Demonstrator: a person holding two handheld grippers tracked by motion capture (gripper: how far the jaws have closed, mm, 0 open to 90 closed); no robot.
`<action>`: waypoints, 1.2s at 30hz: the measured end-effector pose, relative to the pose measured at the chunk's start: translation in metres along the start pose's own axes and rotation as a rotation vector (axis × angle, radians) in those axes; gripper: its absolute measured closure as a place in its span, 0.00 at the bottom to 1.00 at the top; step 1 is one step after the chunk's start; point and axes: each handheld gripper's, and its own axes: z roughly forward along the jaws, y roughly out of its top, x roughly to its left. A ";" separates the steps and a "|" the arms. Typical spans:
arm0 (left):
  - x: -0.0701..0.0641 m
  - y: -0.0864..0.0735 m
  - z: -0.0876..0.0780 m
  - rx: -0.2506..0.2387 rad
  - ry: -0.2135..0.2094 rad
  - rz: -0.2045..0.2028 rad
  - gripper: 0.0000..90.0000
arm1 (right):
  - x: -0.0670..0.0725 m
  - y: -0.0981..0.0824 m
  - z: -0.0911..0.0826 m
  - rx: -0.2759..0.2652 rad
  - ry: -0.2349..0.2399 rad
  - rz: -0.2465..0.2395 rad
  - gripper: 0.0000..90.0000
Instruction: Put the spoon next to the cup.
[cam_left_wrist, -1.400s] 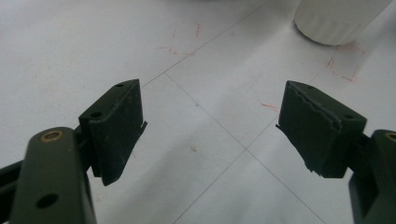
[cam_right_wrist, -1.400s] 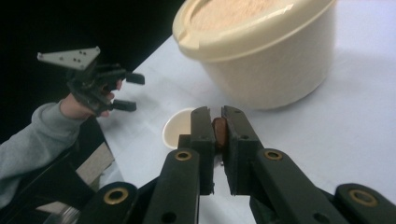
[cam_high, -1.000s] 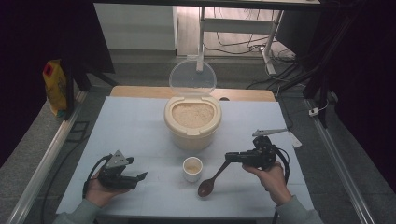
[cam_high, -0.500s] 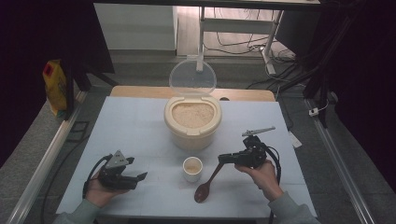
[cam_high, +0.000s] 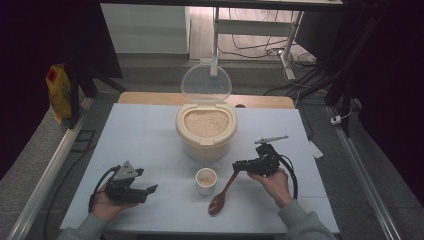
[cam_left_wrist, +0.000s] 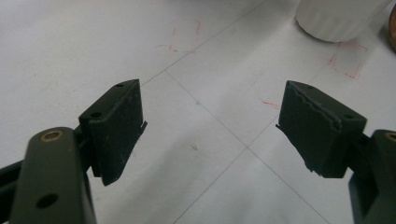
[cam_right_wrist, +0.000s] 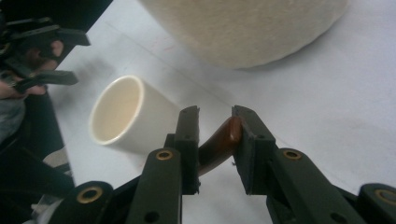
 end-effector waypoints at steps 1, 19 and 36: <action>0.000 0.000 0.000 0.000 0.000 0.000 0.24 | -0.002 0.000 0.002 0.001 -0.005 -0.006 0.78; 0.000 0.000 0.000 -0.002 0.001 -0.001 0.24 | -0.009 -0.011 0.026 0.033 -0.195 -0.125 0.63; 0.000 -0.001 -0.003 -0.009 0.002 -0.004 0.24 | -0.005 -0.018 0.005 -0.100 -0.289 -0.199 0.53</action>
